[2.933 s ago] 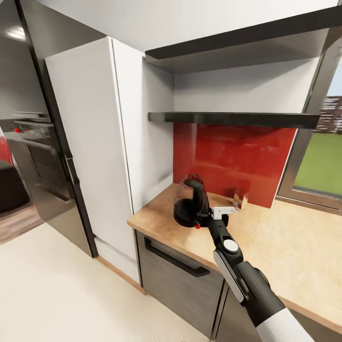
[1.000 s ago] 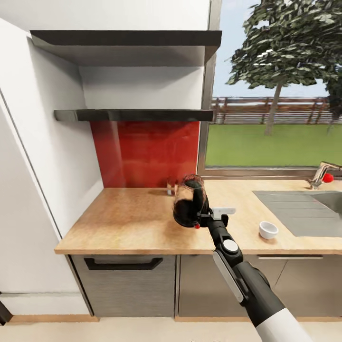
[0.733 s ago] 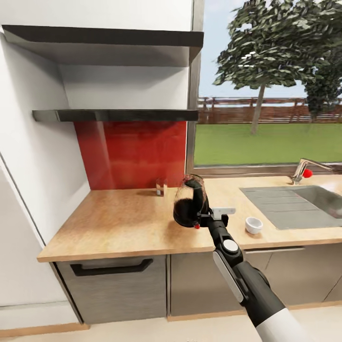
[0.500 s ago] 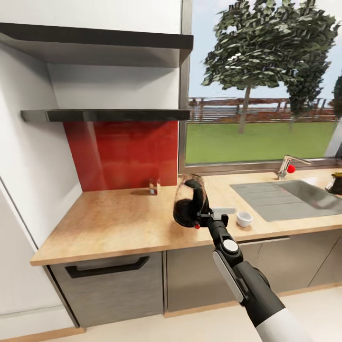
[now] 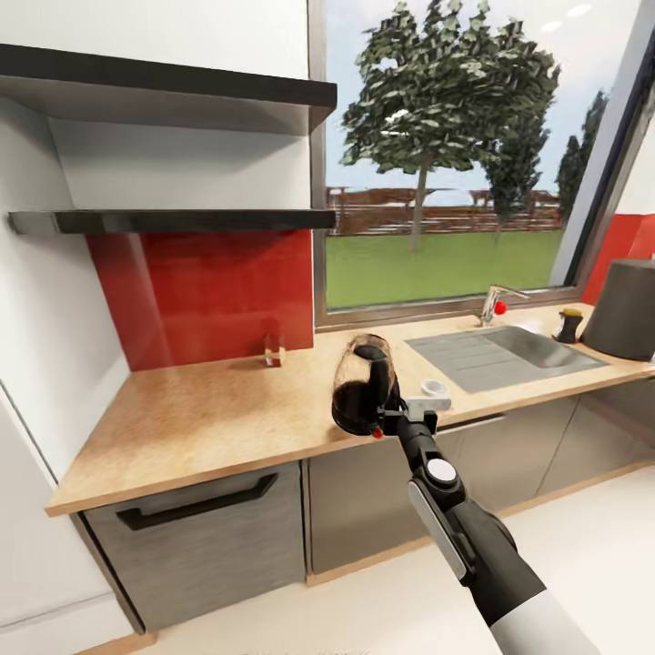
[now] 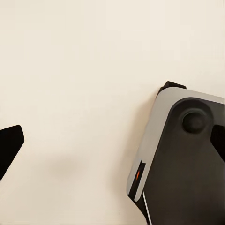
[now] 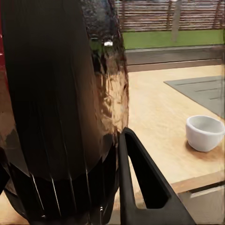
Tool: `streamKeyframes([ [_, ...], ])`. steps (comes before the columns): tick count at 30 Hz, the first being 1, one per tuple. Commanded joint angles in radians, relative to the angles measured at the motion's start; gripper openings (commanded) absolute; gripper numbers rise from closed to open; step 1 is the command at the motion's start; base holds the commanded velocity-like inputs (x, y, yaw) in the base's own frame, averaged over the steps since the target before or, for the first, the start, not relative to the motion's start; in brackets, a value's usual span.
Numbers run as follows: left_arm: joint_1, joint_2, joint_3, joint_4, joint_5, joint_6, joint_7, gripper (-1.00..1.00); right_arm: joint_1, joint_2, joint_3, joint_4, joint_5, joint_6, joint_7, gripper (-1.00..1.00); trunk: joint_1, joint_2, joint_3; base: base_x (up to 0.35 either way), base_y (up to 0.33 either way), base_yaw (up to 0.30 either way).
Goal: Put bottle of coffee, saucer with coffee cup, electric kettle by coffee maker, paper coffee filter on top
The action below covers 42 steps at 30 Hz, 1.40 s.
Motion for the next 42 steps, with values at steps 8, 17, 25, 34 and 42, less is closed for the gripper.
streamKeyframes([
  [8,-0.001,0.0,-0.006,0.003,0.011,-0.003,-0.008,1.0,-0.002,-0.001,0.003,0.0,-0.001,0.005,-0.009,-1.0,0.0,-0.001,-0.002,-0.026,0.026,-0.293],
  [17,-0.001,-0.001,-0.006,0.003,0.011,-0.003,-0.008,1.0,-0.002,-0.001,0.003,0.0,-0.001,0.005,-0.009,-1.0,0.0,-0.001,-0.002,0.0,0.0,-0.293],
  [25,-0.001,-0.001,-0.006,0.003,0.011,-0.003,-0.008,1.0,-0.002,0.0,0.003,0.003,-0.001,0.005,-0.009,-1.0,0.0,-0.001,-0.003,0.0,0.0,-0.29],
  [34,-0.001,-0.002,-0.006,0.001,0.011,-0.003,-0.008,1.0,-0.002,0.0,0.003,0.012,-0.001,0.007,-0.009,-1.0,0.0,-0.001,-0.008,0.0,0.0,-0.228],
  [42,-0.001,-0.002,-0.006,0.001,0.011,-0.003,-0.008,1.0,-0.002,-0.002,0.002,0.056,0.0,0.004,-0.011,-1.0,0.0,-0.001,-0.012,0.0,0.0,-0.27],
])
